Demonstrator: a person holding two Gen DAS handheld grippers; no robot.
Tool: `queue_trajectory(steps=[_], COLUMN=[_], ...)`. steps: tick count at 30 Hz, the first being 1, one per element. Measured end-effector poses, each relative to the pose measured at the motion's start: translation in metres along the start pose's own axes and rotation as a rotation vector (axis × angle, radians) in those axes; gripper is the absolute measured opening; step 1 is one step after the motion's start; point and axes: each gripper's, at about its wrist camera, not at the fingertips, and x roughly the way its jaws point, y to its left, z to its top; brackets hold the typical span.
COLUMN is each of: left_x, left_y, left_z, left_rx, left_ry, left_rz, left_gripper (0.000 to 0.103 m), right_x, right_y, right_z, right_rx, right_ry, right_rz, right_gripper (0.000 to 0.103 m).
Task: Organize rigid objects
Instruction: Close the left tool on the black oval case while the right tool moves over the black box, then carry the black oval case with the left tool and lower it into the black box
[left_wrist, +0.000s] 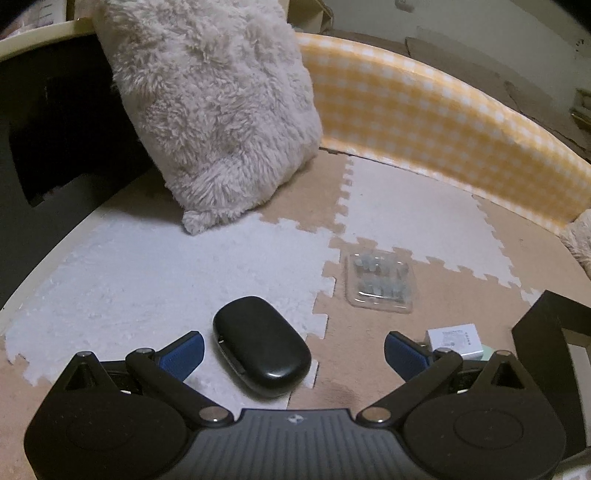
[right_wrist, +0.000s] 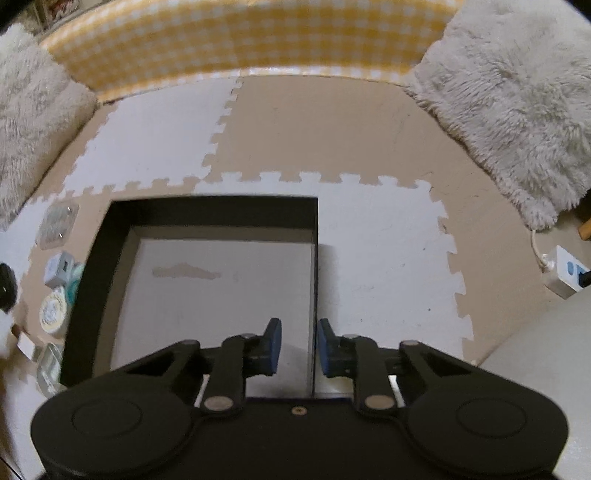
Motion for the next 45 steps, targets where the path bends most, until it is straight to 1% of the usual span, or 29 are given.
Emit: queue_trajectory(steps=[3,6,8,13,14,16,19,22,23,24,25,27,35,40,45], left_x=[0.004,0.011,0.014,0.019,0.021,0.025,0.031,0.039,0.042,0.044,0.043,0.043,0.036,0.021,-0.006], left_y=[0.005,0.012,0.014,0.015,0.016,0.017,0.019,0.022,0.025,0.027,0.026,0.025,0.023,0.011,-0.006], left_z=[-0.001,0.0,0.0,0.0,0.0,0.0,0.002,0.004,0.004,0.003,0.003,0.004,0.001,0.004,0.006], left_rx=[-0.015,-0.05,-0.067,-0.089,-0.098,-0.123,-0.133,-0.168,-0.186,-0.198,-0.184,-0.16,-0.136,-0.097,-0.073], left_ry=[-0.019,-0.012,-0.004,0.012,0.017,0.031,0.028,0.052,0.07,0.084,0.072,0.078,0.066,0.028,0.005], left_rz=[0.001,-0.004,-0.011,-0.031,-0.031,-0.023,-0.003,0.015,0.018,0.024,0.037,0.046,0.051,0.039,-0.014], left_gripper=[0.098,0.095,0.093,0.087,0.085,0.083,0.08,0.074,0.068,0.065,0.064,0.059,0.058,0.058,0.058], right_x=[0.008,0.013,0.013,0.012,0.012,0.012,0.013,0.013,0.012,0.012,0.012,0.012,0.009,0.009,0.008], right_y=[-0.001,0.0,0.001,-0.003,-0.004,-0.002,0.0,0.0,0.001,0.001,0.001,0.001,-0.002,-0.001,-0.005], right_z=[-0.002,-0.003,-0.003,-0.001,0.0,0.001,0.002,0.002,0.002,0.002,0.002,0.001,-0.003,-0.004,-0.006], right_rx=[-0.012,-0.038,-0.041,-0.001,0.006,0.004,-0.004,-0.004,-0.008,-0.013,-0.017,-0.018,0.009,0.01,0.029], right_ry=[0.02,0.053,0.054,0.048,0.057,0.065,0.07,0.071,0.071,0.071,0.071,0.069,0.047,0.037,0.024], right_rz=[-0.012,-0.012,-0.025,-0.037,-0.031,-0.037,-0.045,-0.047,-0.048,-0.048,-0.048,-0.046,-0.026,-0.028,-0.003], right_gripper=[0.013,0.01,0.009,0.006,0.003,0.003,0.003,0.003,0.003,0.003,0.003,0.003,0.003,0.003,0.003])
